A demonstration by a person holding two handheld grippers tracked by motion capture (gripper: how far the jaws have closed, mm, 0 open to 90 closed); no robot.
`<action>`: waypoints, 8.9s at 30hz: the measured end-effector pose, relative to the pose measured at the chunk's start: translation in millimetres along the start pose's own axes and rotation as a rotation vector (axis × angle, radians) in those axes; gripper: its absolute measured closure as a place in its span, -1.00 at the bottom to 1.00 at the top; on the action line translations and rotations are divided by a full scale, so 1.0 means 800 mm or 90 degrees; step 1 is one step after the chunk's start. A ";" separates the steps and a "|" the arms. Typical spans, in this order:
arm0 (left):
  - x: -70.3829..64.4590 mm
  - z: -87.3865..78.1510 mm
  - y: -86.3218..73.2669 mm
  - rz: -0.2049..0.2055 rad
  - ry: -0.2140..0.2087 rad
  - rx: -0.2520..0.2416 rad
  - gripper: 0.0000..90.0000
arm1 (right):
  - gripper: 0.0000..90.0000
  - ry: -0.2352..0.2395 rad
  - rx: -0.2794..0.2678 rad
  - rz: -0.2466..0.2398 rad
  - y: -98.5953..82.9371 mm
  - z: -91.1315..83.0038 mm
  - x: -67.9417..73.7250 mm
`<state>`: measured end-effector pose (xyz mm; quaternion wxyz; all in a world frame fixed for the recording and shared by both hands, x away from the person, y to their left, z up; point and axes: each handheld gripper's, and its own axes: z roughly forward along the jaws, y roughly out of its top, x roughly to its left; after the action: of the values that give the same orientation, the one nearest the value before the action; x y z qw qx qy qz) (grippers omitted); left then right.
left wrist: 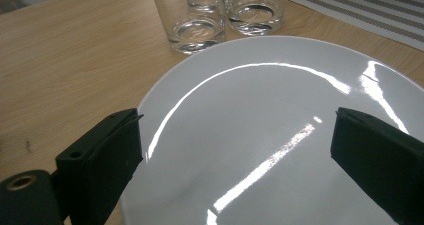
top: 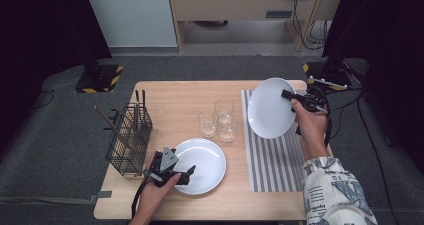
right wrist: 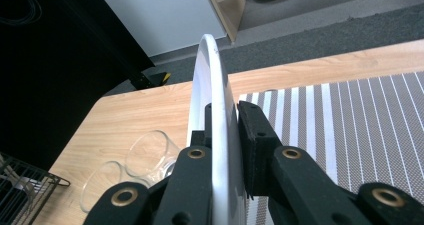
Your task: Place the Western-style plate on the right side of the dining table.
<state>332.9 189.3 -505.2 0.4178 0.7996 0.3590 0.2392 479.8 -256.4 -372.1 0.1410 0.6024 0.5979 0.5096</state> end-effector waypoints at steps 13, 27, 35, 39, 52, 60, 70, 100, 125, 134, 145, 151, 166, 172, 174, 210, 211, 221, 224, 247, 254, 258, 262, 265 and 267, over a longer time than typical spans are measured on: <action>0.000 -0.001 0.000 0.013 0.005 -0.002 -0.92 | 0.86 -0.002 0.015 0.033 -0.033 0.018 -0.035; -0.005 0.003 0.000 0.030 0.000 0.002 -0.92 | 0.86 -0.005 0.018 0.038 -0.037 0.029 -0.046; -0.003 0.001 -0.001 0.026 0.005 0.002 -0.92 | 0.86 -0.009 0.014 0.050 -0.043 0.026 -0.060; -0.003 0.003 0.000 0.027 0.008 0.004 -0.92 | 0.86 -0.013 0.012 0.061 -0.047 0.024 -0.067; -0.002 0.002 -0.001 0.026 0.009 0.005 -0.92 | 0.86 -0.012 0.013 0.073 -0.055 0.024 -0.077; -0.002 0.002 -0.001 0.027 0.010 0.005 -0.92 | 0.86 -0.008 0.014 0.088 -0.060 0.028 -0.082; 0.000 0.000 0.000 0.025 0.016 0.002 -0.92 | 0.86 -0.012 0.017 0.091 -0.062 0.031 -0.085; 0.000 -0.001 0.000 0.027 0.019 -0.002 -0.91 | 0.85 -0.026 0.027 0.087 -0.062 0.032 -0.088; 0.012 -0.007 -0.001 0.004 0.035 -0.012 -0.90 | 0.72 -0.019 0.067 0.068 -0.084 0.024 -0.134; 0.011 -0.006 -0.001 0.008 0.035 -0.013 -0.90 | 0.54 -0.032 0.094 0.029 -0.097 0.023 -0.155; 0.010 -0.005 -0.001 0.010 0.033 -0.010 -0.90 | 0.39 -0.012 0.103 0.001 -0.113 0.024 -0.172; 0.009 -0.005 -0.001 0.010 0.034 -0.009 -0.90 | 0.34 -0.008 0.110 -0.011 -0.114 0.024 -0.174; 0.010 -0.005 -0.001 0.013 0.033 -0.009 -0.89 | 0.10 -0.018 0.126 -0.014 -0.126 0.030 -0.184; 0.009 -0.005 -0.001 0.016 0.033 -0.009 -0.89 | 0.05 -0.028 0.132 -0.016 -0.129 0.031 -0.188; 0.010 -0.005 -0.001 0.014 0.033 -0.008 -0.89 | 0.04 -0.027 0.131 -0.018 -0.130 0.031 -0.188; 0.009 -0.005 -0.001 0.019 0.036 -0.006 -0.87 | -0.27 -0.085 0.146 -0.115 -0.135 0.035 -0.175; 0.009 -0.005 -0.001 0.019 0.036 -0.006 -0.87 | -0.27 -0.085 0.146 -0.115 -0.135 0.035 -0.175; 0.009 -0.005 -0.001 0.021 0.035 -0.005 -0.87 | -0.35 -0.109 0.146 -0.118 -0.137 0.036 -0.168; 0.009 -0.005 -0.001 0.020 0.038 -0.001 -0.87 | -0.36 -0.118 0.150 -0.123 -0.137 0.037 -0.166; 0.008 -0.005 -0.001 0.024 0.035 -0.005 -0.85 | -0.52 -0.161 0.121 -0.102 -0.144 0.038 -0.156; 0.008 -0.005 -0.001 0.025 0.033 -0.004 -0.85 | -0.58 -0.177 0.103 -0.109 -0.145 0.039 -0.152; 0.008 -0.005 -0.001 0.025 0.035 -0.004 -0.85 | -0.65 -0.188 0.101 -0.096 -0.143 0.042 -0.153; 0.008 -0.005 -0.001 0.025 0.035 -0.002 -0.85 | -0.75 -0.195 0.091 -0.096 -0.142 0.041 -0.150; 0.008 -0.005 -0.001 0.025 0.034 -0.002 -0.85 | -0.77 -0.206 0.080 -0.098 -0.141 0.041 -0.146; 0.008 -0.005 -0.001 0.025 0.034 -0.002 -0.85 | -0.79 -0.212 0.074 -0.099 -0.140 0.041 -0.145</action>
<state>334.2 196.3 -503.4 0.4042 0.7992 0.3539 0.2694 468.0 -314.7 -525.3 0.2416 0.6377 0.6394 0.3552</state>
